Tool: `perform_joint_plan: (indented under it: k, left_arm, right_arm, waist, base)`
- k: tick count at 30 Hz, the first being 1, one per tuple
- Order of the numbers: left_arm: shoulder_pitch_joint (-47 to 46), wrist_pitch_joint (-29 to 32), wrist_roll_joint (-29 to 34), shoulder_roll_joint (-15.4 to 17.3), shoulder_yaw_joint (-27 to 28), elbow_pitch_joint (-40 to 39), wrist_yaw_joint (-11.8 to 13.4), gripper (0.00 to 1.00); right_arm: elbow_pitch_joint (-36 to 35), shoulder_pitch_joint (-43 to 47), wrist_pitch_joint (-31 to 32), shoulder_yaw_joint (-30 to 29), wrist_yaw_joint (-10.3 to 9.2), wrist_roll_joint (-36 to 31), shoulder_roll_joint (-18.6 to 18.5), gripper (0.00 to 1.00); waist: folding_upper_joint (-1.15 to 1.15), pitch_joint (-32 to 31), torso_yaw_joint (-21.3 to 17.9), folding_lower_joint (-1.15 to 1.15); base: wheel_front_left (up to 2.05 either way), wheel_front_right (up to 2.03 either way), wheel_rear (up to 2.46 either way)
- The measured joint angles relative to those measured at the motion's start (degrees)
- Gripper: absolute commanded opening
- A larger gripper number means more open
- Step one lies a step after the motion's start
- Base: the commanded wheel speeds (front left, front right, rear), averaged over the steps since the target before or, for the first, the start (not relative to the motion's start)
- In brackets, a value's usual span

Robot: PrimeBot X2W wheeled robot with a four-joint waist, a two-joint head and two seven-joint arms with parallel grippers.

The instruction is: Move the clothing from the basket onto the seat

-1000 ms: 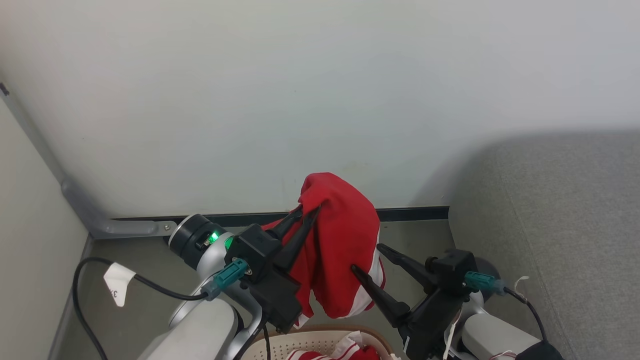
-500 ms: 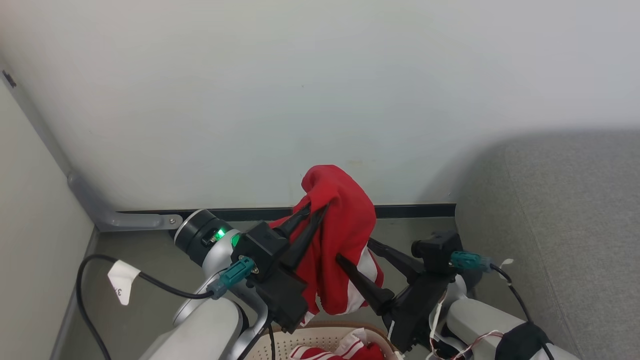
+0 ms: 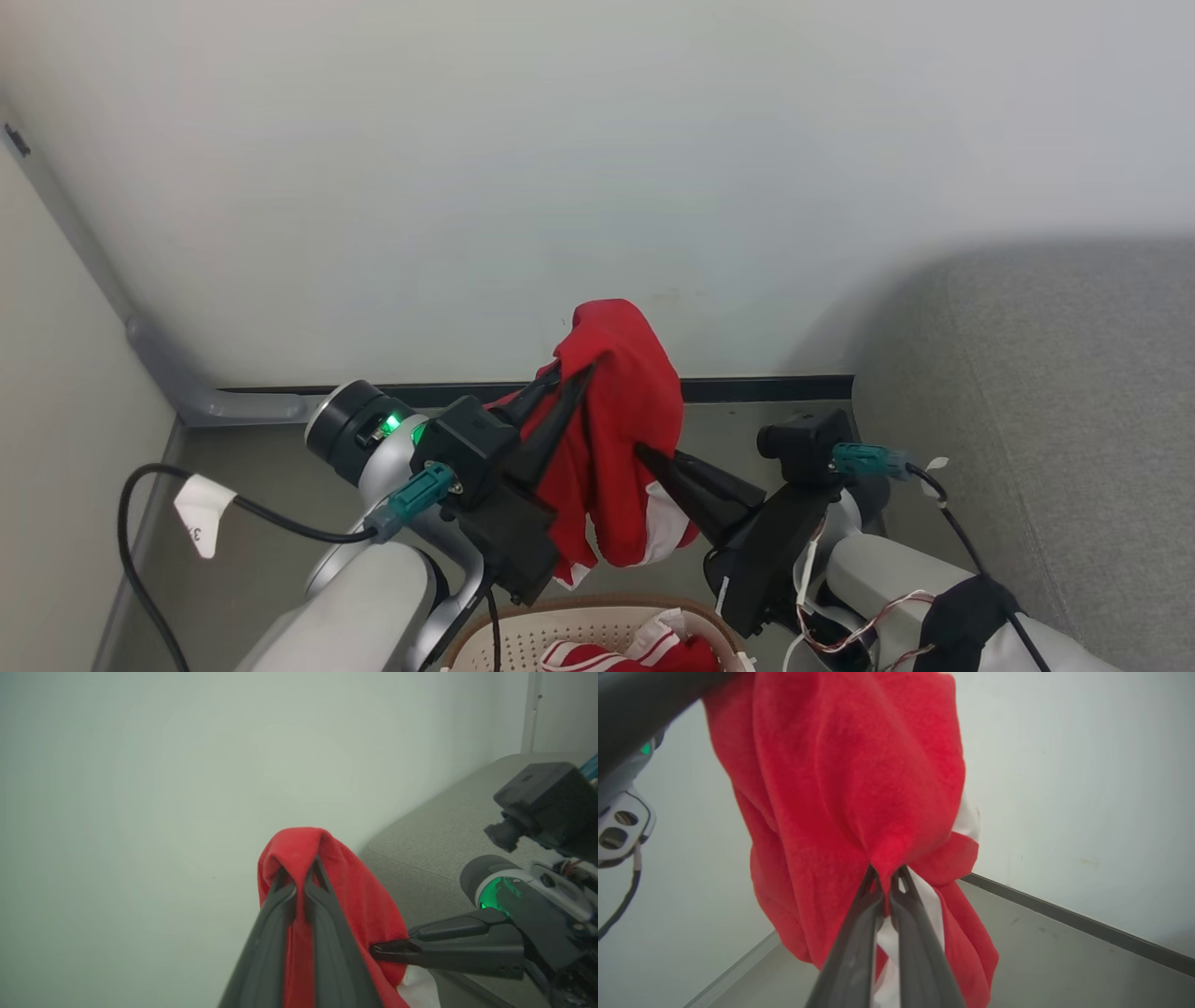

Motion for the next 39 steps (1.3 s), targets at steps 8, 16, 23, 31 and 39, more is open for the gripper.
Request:
perform_joint_plan:
  k: [8,16,23,31,39]
  left_arm:
    - [2.34,-0.02,-0.89,0.69,0.93,0.00,1.03,0.00]
    - [3.80,-0.35,-1.79,0.47,1.20,-0.19,1.40,1.00]
    - [5.03,-1.13,-2.42,-1.03,0.88,-0.87,1.47,1.00]
    - [7.21,-1.90,-3.43,-1.36,-0.25,-2.14,1.41,1.00]
    - [9.46,-2.88,-3.46,-1.65,-1.53,-3.04,1.42,1.00]
  right_arm:
    - [-1.15,0.44,-0.66,-0.02,0.00,2.48,-3.48,0.00]
    - [-1.80,0.71,-0.71,-3.43,0.00,5.08,-5.43,0.00]
    - [-3.05,1.06,-0.73,-9.68,0.00,5.90,-8.13,0.00]
    - [-3.60,3.59,-0.74,-15.16,0.00,5.76,-12.18,0.00]
    - [-4.93,5.85,-0.74,-20.03,0.00,3.91,-15.41,0.00]
  waist:
    - [0.00,0.19,-2.11,0.00]
    - [0.00,0.11,-4.39,0.00]
    - [0.00,-0.04,-7.09,0.00]
    - [0.00,-0.34,-10.51,0.00]
    - [0.00,-0.69,-14.84,0.00]
  base:
    - [0.00,0.00,0.00]
    - [0.00,0.00,0.00]
    - [0.00,0.00,0.00]
    - [0.00,0.00,0.00]
    - [0.00,0.00,0.00]
